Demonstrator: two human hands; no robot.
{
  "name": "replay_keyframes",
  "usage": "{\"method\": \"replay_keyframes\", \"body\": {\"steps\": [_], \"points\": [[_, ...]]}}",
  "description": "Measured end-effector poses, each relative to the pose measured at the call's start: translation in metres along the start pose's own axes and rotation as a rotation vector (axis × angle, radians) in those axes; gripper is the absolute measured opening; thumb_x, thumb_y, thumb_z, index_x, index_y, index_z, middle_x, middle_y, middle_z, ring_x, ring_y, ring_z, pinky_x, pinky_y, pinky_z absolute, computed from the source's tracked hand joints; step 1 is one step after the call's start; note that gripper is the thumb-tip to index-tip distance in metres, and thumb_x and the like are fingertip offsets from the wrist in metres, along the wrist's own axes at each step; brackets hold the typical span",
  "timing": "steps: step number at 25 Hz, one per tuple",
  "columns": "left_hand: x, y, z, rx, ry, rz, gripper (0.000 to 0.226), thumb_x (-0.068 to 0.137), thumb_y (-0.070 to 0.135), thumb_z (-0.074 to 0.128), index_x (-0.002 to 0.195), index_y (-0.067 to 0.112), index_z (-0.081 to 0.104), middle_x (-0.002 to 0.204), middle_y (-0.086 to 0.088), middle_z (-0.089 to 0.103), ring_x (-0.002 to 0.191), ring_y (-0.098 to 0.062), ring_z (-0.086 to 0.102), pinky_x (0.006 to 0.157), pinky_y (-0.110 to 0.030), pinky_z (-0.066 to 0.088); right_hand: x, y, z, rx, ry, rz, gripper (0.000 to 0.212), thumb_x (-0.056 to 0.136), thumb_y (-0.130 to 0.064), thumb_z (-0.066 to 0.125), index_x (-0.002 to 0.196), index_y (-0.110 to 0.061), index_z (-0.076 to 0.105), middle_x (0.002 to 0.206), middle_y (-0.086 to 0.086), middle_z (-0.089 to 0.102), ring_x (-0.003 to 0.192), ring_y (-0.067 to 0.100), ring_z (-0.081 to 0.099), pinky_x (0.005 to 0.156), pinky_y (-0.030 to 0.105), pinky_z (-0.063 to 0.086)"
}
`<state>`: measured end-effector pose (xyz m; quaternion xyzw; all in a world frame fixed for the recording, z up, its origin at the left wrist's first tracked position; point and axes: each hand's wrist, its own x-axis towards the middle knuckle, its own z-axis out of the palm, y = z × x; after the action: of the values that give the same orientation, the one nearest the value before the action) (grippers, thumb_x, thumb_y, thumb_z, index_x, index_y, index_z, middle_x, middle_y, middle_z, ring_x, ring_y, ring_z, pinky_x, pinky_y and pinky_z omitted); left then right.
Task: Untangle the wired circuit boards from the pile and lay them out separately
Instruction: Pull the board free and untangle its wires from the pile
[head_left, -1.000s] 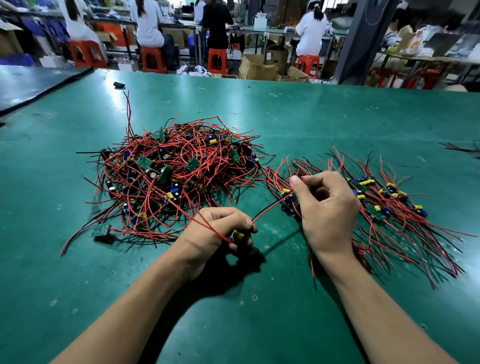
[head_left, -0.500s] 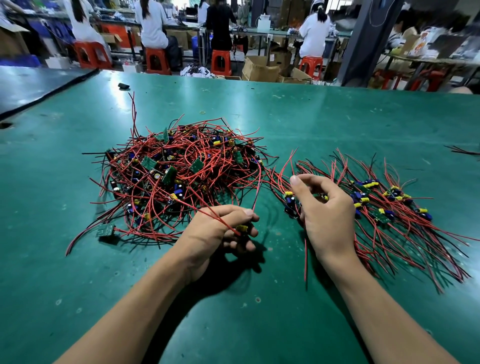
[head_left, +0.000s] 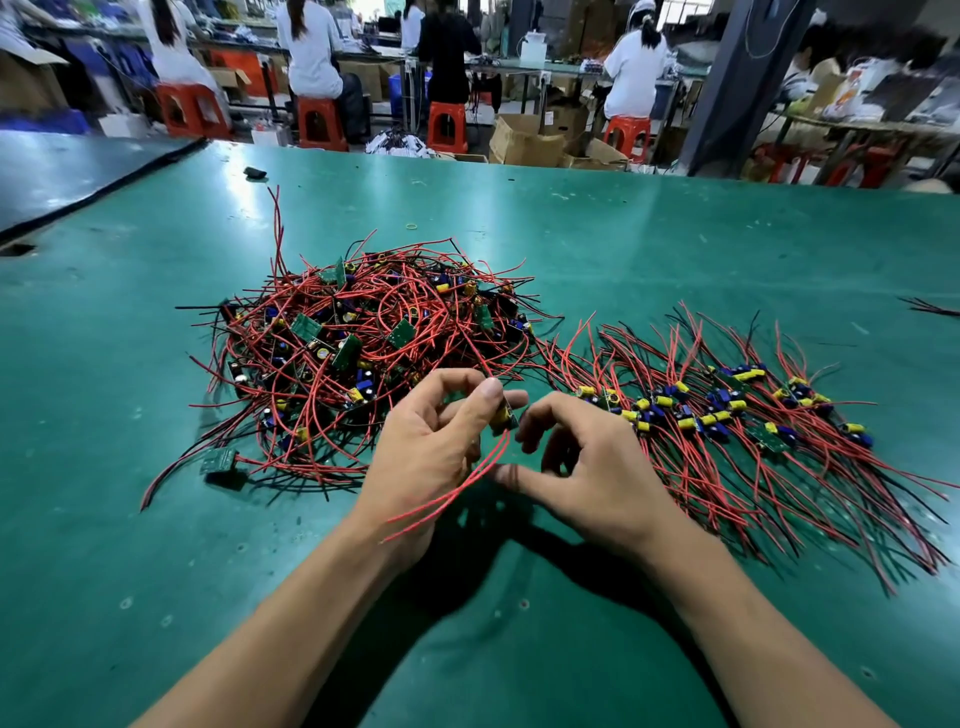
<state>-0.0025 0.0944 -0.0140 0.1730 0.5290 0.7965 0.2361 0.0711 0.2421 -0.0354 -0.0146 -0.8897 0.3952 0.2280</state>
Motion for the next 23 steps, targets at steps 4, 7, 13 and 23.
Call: {"method": "replay_keyframes", "body": {"steps": [4, 7, 13, 23], "points": [[-0.001, -0.004, 0.002, 0.005, 0.008, 0.006, 0.012, 0.092, 0.018, 0.062, 0.097, 0.009, 0.054, 0.095, -0.009, 0.077, 0.059, -0.008, 0.065, 0.054, -0.022, 0.054, -0.001, -0.004, 0.009, -0.004, 0.073, -0.016, 0.022, 0.084, -0.051, 0.073, 0.089, -0.032, 0.063, 0.079, -0.026, 0.063, 0.061, 0.003, 0.058, 0.057, 0.014, 0.04], [-0.001, -0.003, -0.001, 0.026, 0.035, -0.049, 0.022, 0.082, 0.026, 0.07, 0.094, 0.014, 0.057, 0.075, 0.0, 0.072, 0.059, -0.011, 0.061, 0.052, -0.022, 0.048, 0.0, -0.006, 0.008, 0.217, 0.112, 0.112, 0.019, 0.092, -0.043, 0.07, 0.093, -0.024, 0.069, 0.079, -0.009, 0.071, 0.064, 0.008, 0.062, 0.059, 0.024, 0.049], [-0.003, -0.002, -0.005, 0.128, -0.001, -0.024, 0.029, 0.07, 0.028, 0.079, 0.088, 0.013, 0.064, 0.076, -0.003, 0.07, 0.059, -0.011, 0.055, 0.052, -0.022, 0.043, 0.006, -0.019, 0.004, 0.791, -0.014, 0.416, 0.024, 0.094, -0.04, 0.065, 0.084, -0.019, 0.072, 0.075, 0.0, 0.068, 0.054, 0.011, 0.057, 0.048, 0.021, 0.046], [0.006, 0.003, -0.008, 0.007, -0.095, -0.289, 0.035, 0.087, 0.034, 0.061, 0.095, 0.001, 0.06, 0.074, -0.02, 0.064, 0.05, -0.024, 0.063, 0.046, -0.027, 0.053, 0.007, -0.004, -0.011, 0.83, -0.237, 0.463, 0.025, 0.08, -0.046, 0.076, 0.072, -0.025, 0.063, 0.066, -0.007, 0.044, 0.057, 0.006, 0.039, 0.05, 0.019, 0.031]]}}
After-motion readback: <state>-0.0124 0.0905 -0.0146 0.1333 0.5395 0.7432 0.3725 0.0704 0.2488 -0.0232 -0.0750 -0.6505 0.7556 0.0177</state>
